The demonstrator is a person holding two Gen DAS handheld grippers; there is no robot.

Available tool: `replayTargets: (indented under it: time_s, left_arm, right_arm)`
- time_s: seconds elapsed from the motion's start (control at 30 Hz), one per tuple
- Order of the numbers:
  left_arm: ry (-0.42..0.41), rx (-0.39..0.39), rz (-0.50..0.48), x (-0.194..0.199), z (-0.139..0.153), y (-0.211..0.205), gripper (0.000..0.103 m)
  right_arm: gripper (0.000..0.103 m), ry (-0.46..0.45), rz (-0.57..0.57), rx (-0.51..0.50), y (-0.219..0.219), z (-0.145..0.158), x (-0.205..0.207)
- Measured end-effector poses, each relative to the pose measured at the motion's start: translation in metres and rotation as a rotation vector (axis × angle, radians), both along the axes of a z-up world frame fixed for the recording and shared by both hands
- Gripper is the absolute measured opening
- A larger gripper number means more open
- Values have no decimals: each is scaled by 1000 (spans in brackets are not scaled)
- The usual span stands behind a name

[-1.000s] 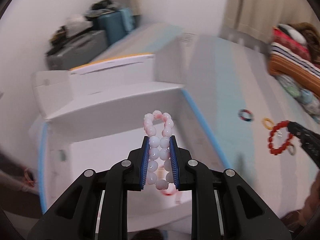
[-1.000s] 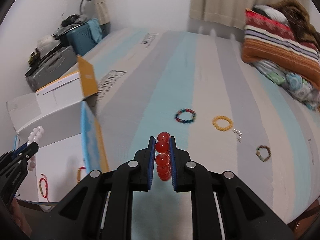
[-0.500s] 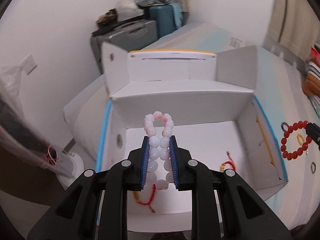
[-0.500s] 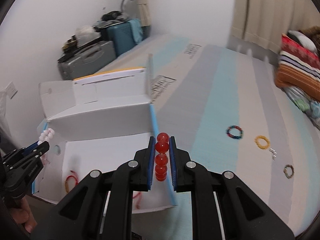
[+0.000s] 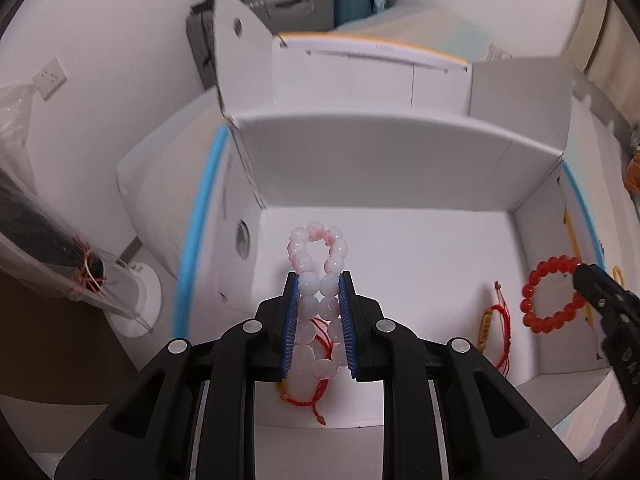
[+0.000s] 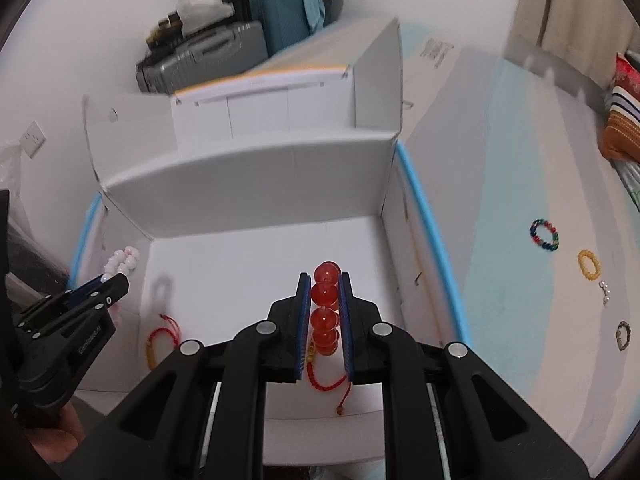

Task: Organize jewelry
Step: 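Open both tools to drop the bead bracelets into the box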

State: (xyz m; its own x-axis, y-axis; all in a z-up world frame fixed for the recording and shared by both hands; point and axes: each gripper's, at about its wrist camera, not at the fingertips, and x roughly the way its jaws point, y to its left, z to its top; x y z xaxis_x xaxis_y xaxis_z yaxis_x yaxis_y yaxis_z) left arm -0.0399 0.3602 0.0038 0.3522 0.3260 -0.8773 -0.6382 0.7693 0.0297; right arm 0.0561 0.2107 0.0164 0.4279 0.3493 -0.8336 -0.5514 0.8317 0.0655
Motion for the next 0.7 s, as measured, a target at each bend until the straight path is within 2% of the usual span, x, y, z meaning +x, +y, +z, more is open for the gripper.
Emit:
replayTargets:
  time_s: [0.2, 0.43, 0.63, 0.67, 0.7]
  left_arm:
    - [29, -45, -10, 7, -16, 1, 19]
    - [75, -55, -13, 14, -30, -3, 19]
    - [75, -43, -8, 16, -27, -3, 22]
    - [74, -38, -5, 15, -26, -3, 22]
    - [70, -33, -2, 15, -23, -3, 26]
  right_arm:
    - [13, 42, -9, -31, 6, -21, 7]
    - [13, 70, -16, -46, 11, -34, 12]
    - [14, 60, -8, -53, 13, -35, 12]
    - [16, 53, -6, -52, 14, -34, 11]
    - [23, 52, -3, -49, 14, -32, 11]
